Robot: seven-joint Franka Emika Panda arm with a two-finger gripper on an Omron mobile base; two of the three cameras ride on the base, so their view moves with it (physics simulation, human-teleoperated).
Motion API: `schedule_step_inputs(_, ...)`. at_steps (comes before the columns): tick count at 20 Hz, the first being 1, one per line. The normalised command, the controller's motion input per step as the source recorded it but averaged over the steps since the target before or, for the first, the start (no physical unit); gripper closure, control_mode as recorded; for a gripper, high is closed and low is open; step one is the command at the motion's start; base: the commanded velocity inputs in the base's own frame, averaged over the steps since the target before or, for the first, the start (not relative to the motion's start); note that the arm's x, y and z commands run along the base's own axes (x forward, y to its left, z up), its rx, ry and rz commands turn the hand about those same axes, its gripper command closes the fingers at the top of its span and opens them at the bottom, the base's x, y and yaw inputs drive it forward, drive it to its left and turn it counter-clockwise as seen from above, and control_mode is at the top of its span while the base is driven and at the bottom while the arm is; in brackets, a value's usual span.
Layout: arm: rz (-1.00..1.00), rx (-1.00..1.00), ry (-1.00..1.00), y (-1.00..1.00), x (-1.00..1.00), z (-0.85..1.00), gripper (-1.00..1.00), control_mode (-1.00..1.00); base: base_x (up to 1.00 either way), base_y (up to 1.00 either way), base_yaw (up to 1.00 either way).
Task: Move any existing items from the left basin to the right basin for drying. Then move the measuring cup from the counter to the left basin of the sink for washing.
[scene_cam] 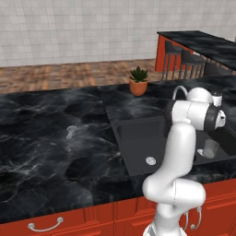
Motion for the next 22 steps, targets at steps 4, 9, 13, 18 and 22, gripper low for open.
schedule_step_inputs(4, -0.04, 0.0, 0.03, 0.4, -0.11, 0.58, -1.0, -1.0, 0.0, 0.0, 0.0)
schedule_step_inputs(9, -0.09, 0.0, 0.04, 0.5, -0.16, 0.49, -1.0, -1.0, 0.0, 0.0, 0.0)
schedule_step_inputs(13, -0.14, 0.0, 0.03, 0.59, -0.21, 0.4, -1.0, -1.0, 0.0, 0.0, 0.0)
schedule_step_inputs(18, -0.15, 0.0, 0.03, 0.67, -0.19, 0.36, -1.0, -1.0, 0.0, 0.0, 0.0)
schedule_step_inputs(22, -0.15, 0.0, 0.03, 0.74, -0.18, 0.29, -1.0, -1.0, 0.0, 0.0, 0.0)
